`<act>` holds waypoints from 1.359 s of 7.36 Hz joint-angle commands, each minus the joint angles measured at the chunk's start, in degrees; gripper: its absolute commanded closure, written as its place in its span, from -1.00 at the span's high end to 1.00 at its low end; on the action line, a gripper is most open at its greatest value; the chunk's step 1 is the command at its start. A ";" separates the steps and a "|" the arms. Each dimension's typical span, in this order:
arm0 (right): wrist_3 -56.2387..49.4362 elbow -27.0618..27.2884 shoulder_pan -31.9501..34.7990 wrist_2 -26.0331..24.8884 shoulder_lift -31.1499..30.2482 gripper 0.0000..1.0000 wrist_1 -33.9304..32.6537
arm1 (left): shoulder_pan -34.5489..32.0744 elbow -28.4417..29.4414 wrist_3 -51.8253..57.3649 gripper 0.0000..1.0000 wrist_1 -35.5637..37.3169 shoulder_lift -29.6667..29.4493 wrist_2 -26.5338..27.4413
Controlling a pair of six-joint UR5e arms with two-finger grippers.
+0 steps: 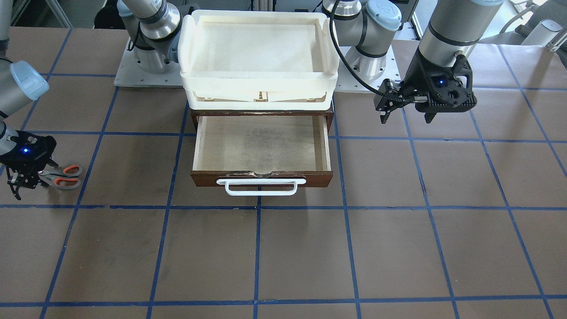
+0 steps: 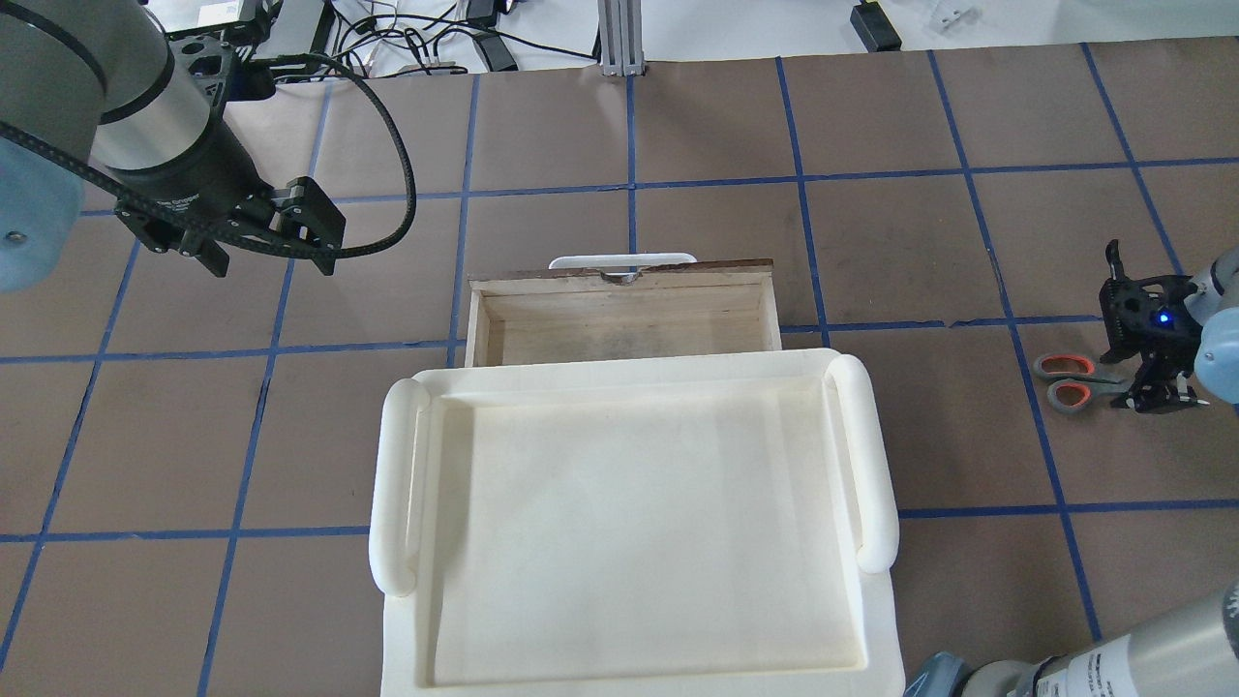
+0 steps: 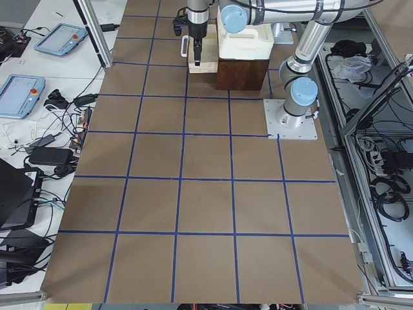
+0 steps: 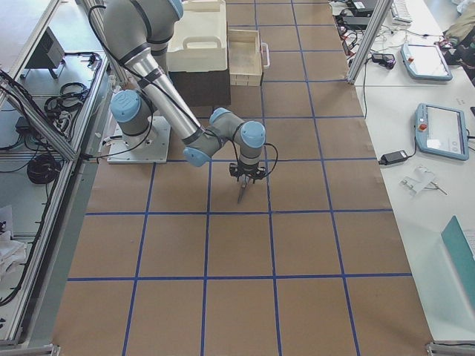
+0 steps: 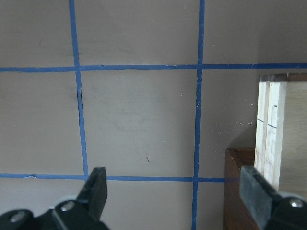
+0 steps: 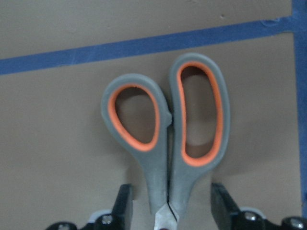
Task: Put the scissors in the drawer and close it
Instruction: 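Lower the right gripper and close it on the scissors handles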
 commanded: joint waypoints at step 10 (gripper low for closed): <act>-0.44 -10.68 0.88 0.25 -6.50 -1.00 13.24 | 0.06 -0.09 0.00 1.00 0.69 -1.72 -0.17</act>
